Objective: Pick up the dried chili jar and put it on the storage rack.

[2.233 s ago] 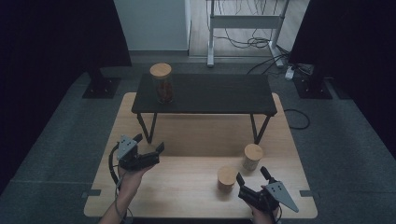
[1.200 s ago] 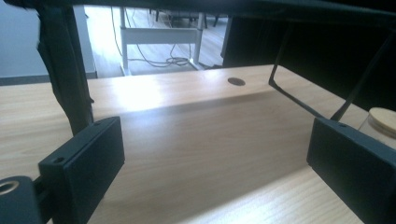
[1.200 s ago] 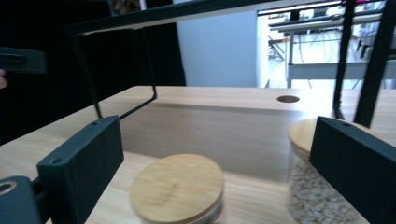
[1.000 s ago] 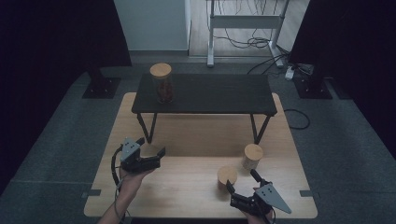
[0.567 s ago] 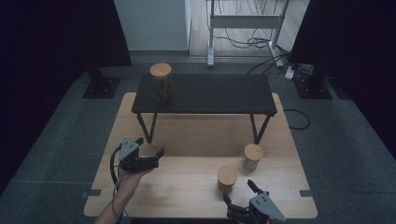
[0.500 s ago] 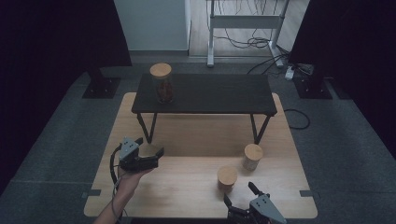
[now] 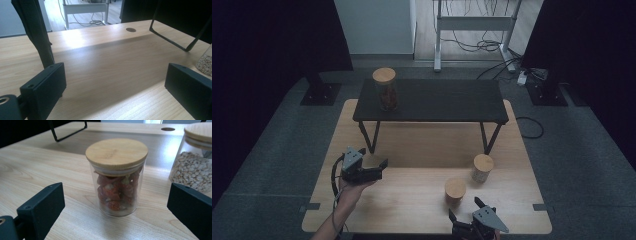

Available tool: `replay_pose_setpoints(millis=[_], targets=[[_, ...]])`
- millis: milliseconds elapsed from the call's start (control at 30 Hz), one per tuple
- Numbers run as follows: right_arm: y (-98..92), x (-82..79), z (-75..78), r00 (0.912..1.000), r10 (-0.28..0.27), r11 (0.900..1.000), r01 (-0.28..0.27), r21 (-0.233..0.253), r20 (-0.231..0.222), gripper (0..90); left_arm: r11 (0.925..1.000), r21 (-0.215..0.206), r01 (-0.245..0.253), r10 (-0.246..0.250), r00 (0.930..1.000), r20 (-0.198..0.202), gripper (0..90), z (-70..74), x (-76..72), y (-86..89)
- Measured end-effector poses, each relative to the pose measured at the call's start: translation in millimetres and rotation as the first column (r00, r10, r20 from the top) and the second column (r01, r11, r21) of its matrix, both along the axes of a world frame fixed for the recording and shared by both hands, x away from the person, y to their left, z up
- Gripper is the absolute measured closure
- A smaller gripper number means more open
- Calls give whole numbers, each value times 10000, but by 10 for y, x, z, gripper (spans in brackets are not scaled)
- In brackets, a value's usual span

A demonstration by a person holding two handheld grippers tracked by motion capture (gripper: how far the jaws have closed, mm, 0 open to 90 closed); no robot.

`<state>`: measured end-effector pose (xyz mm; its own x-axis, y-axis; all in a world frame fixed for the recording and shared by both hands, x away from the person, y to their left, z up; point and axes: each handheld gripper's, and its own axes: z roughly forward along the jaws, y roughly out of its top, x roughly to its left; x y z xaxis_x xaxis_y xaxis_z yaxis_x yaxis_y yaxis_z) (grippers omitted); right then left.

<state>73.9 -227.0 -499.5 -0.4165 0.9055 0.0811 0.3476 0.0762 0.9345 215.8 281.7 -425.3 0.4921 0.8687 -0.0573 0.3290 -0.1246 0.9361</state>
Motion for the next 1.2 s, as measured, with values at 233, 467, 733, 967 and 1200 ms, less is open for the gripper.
replay_pose_setpoints(millis=[233, 467, 733, 967, 1200], targets=[[24, 85, -27, 9999, 13, 9998, -16, -181, -163, 19, 10000, -39, 3, -3, 10000, -34, 30, -9, 9, 7], [65, 150, -24, 9998, 92, 9995, -98, -317, -176, 37, 9999, -100, -19, 19, 10000, -43, 31, -10, 12, 27], [72, 217, -21, 9993, -19, 10000, 19, 8, -383, 65, 9999, -111, -68, 68, 10000, -53, 34, -11, 10, 38], [100, 205, -8, 9999, -146, 9999, 145, -91, -89, 133, 9999, -107, -31, 31, 10000, -16, 37, -7, 4, 37], [152, 293, 25, 9996, -88, 9989, 76, -458, -259, 119, 9999, -120, -17, 17, 10000, 39, 40, 4, -5, 55]])
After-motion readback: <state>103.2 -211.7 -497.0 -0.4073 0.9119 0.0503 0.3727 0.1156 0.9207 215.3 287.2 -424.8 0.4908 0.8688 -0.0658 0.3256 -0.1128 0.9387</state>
